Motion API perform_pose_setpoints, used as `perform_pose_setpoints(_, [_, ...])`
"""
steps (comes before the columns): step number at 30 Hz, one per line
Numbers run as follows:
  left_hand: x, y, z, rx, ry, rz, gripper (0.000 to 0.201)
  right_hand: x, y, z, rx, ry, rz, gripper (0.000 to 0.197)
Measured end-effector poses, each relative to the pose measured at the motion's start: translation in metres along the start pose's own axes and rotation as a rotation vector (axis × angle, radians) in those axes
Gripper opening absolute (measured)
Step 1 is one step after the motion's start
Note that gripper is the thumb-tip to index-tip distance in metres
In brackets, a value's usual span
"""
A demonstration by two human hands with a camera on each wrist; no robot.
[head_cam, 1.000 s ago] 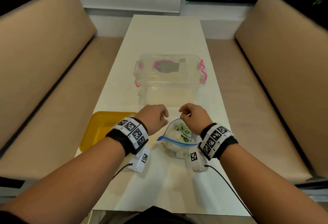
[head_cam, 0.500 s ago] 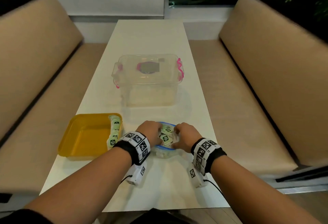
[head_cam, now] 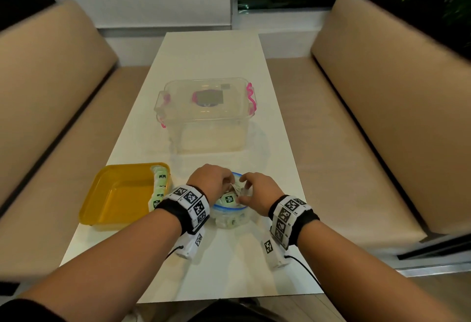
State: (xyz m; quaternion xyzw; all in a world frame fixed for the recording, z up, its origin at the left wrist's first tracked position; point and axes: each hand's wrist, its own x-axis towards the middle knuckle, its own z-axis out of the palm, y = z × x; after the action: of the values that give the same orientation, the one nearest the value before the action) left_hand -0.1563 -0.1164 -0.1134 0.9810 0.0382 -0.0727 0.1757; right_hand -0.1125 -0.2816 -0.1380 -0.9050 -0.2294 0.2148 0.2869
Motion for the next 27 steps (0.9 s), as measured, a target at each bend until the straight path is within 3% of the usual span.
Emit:
perform_pose_setpoints(6, [-0.003, 0.007, -0.023, -0.070, 0.101, 0.178, 0.016, 0.000, -0.005, -0.011, 0.169, 0.014, -0.130, 0.045])
perform_pose_setpoints(10, [0.000, 0.003, -0.027, -0.157, 0.122, 0.199, 0.021, 0.004, -0.004, -0.016, 0.229, 0.011, -0.144, 0.029])
perform_pose_setpoints(13, [0.002, 0.002, -0.021, -0.220, 0.093, 0.090, 0.026, 0.007, 0.001, -0.016, 0.200, 0.069, -0.075, 0.021])
perform_pose_setpoints(16, [0.009, 0.005, -0.009, 0.026, -0.017, -0.044, 0.019, 0.009, 0.006, -0.016, 0.196, 0.084, 0.026, 0.025])
perform_pose_setpoints(18, [0.013, 0.007, 0.002, 0.191, -0.127, -0.109, 0.035, 0.010, 0.008, -0.015, 0.230, 0.072, 0.075, 0.028])
perform_pose_setpoints(21, [0.019, 0.007, 0.019, 0.258, -0.199, -0.159, 0.052, 0.011, 0.010, -0.013, 0.213, 0.092, 0.085, 0.034])
perform_pose_setpoints(27, [0.023, 0.011, 0.024, 0.252, -0.219, -0.243, 0.034, 0.011, 0.009, -0.012, 0.198, 0.165, 0.056, 0.026])
